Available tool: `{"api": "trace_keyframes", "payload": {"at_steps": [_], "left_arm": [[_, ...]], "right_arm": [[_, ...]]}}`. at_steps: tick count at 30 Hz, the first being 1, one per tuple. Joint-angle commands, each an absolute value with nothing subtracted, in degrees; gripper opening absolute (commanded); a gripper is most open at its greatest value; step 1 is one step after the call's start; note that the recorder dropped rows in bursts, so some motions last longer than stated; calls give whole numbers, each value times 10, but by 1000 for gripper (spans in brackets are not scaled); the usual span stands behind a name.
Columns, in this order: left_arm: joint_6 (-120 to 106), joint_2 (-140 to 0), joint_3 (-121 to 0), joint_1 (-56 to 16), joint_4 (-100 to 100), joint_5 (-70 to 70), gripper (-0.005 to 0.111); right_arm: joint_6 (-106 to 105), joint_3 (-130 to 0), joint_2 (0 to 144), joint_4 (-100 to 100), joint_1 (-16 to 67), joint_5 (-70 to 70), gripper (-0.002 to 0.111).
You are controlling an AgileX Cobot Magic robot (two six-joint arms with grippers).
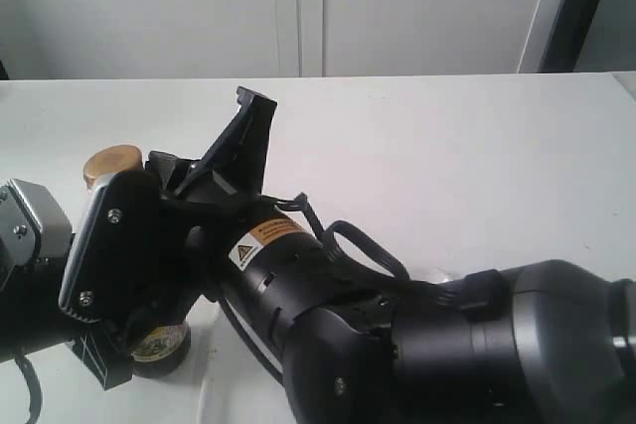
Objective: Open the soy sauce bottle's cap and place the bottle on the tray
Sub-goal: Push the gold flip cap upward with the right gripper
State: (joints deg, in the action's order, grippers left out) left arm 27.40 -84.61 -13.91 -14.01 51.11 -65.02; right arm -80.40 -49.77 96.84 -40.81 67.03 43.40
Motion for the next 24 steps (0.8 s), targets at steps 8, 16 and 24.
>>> {"api": "trace_keyframes", "payload": {"at_steps": [8,16,24], "left_arm": [[272,-846,-137,-144,523,-633,0],[272,-846,-137,-144,523,-633,0],[272,-846,-137,-144,523,-633,0]], "right_arm": [[-808,-510,969,-421,686,434,0],[-808,-542,969,-438,700,433,0],[-808,-576,969,-435,703,408,0]]}}
